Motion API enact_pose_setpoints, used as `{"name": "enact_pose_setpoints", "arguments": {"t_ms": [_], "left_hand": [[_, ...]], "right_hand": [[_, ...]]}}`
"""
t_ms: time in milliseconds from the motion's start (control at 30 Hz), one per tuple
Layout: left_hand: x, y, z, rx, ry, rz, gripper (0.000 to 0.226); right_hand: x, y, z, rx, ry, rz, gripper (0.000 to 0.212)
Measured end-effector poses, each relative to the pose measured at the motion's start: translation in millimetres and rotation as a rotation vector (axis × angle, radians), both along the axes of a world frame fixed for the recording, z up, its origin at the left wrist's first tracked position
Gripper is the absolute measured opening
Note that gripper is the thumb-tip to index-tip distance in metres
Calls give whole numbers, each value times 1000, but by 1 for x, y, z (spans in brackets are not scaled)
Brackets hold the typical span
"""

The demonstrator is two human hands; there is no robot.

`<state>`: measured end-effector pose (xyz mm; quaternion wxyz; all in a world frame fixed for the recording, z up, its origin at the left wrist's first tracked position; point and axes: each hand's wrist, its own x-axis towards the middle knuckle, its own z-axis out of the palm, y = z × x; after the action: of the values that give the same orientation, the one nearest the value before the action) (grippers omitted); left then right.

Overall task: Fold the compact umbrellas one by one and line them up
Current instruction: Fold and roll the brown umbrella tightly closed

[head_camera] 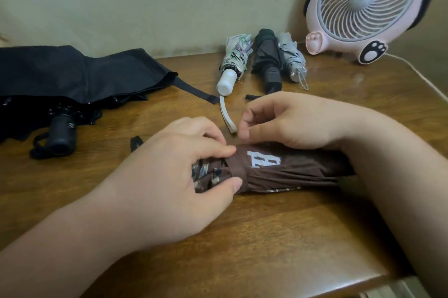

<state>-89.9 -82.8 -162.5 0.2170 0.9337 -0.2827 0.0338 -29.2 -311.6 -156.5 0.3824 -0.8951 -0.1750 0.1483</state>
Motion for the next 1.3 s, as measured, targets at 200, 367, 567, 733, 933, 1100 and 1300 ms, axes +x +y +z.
{"name": "enact_pose_setpoints", "arguments": {"t_ms": [200,367,567,733,933,1100,1300], "left_hand": [[-6,-28,7,335,-157,38,69],[-2,-42,9,467,-104,86,64],[20,-37,26,207,353,156,47],[26,-11,41,-863,794,290,46],[30,8,39,-1011,1096,34,60],[27,16,25,-863,1080,-156,44],[28,19,18,-936,1087,-94,57]], "right_hand": [[7,-31,11,-37,131,-76,35],[11,-43,10,-11,135,-111,43],[13,-64,13,291,287,-142,71],[18,-68,17,959,283,-114,89],[27,-6,5,965,-117,-173,99],[24,24,57,744,-334,-156,41],[35,50,55,706,-439,-411,42]]}}
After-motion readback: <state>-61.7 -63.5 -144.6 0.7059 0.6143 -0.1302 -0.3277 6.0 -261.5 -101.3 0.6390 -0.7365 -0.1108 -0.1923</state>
